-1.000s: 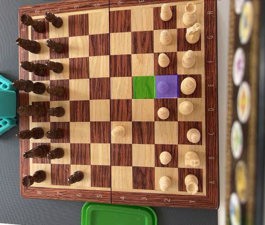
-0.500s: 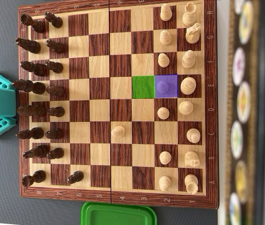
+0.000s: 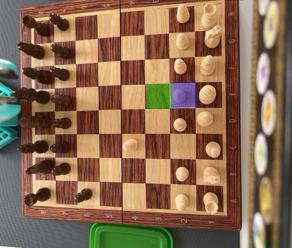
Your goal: Play chess
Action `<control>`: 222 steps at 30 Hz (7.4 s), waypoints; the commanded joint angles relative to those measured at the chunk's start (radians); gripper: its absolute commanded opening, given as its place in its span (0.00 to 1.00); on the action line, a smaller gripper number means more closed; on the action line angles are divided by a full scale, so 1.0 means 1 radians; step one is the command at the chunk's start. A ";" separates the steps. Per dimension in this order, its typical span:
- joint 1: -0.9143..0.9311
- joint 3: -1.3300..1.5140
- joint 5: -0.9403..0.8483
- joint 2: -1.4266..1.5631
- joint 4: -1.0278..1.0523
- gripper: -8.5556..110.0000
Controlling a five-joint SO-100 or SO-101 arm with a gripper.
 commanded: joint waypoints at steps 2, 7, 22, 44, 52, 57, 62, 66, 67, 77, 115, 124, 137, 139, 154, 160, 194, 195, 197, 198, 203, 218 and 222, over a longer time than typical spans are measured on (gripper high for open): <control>-0.008 -0.184 0.002 -0.250 0.117 0.19; -0.008 -0.360 0.009 -0.532 0.186 0.19; -0.006 -0.727 -0.002 -1.318 0.189 0.19; -0.006 -1.304 0.000 -1.894 0.339 0.19; -0.005 -1.379 -0.002 -1.982 0.339 0.19; -0.005 -1.436 -0.003 -2.043 0.339 0.19; -0.005 -1.483 -0.003 -2.098 0.339 0.19; -0.005 -1.514 -0.003 -2.132 0.339 0.19; -0.005 -1.523 -0.003 -2.140 0.339 0.19; 0.003 -1.565 -0.003 -2.189 0.336 0.19; 0.011 -1.635 -0.003 -2.299 0.331 0.19; 0.014 -1.637 -0.003 -2.299 0.331 0.19; 0.015 -1.664 -0.003 -2.298 0.336 0.19; 0.015 -1.660 -0.003 -2.298 0.339 0.19; 0.018 -1.661 -0.066 -2.298 0.337 0.12; 0.026 -1.661 -0.067 -2.298 0.339 0.12; 0.015 -1.381 -0.064 -2.031 0.318 0.12; 0.015 -1.364 -0.063 -2.025 0.304 0.12; 0.014 -1.330 -0.063 -2.010 0.272 0.12; 0.014 -1.313 -0.063 -2.002 0.262 0.12; 0.017 -1.259 -0.063 -1.977 0.253 0.12; 0.014 -1.201 -0.063 -1.980 0.206 0.12; 0.015 -1.204 -0.061 -1.976 0.206 0.12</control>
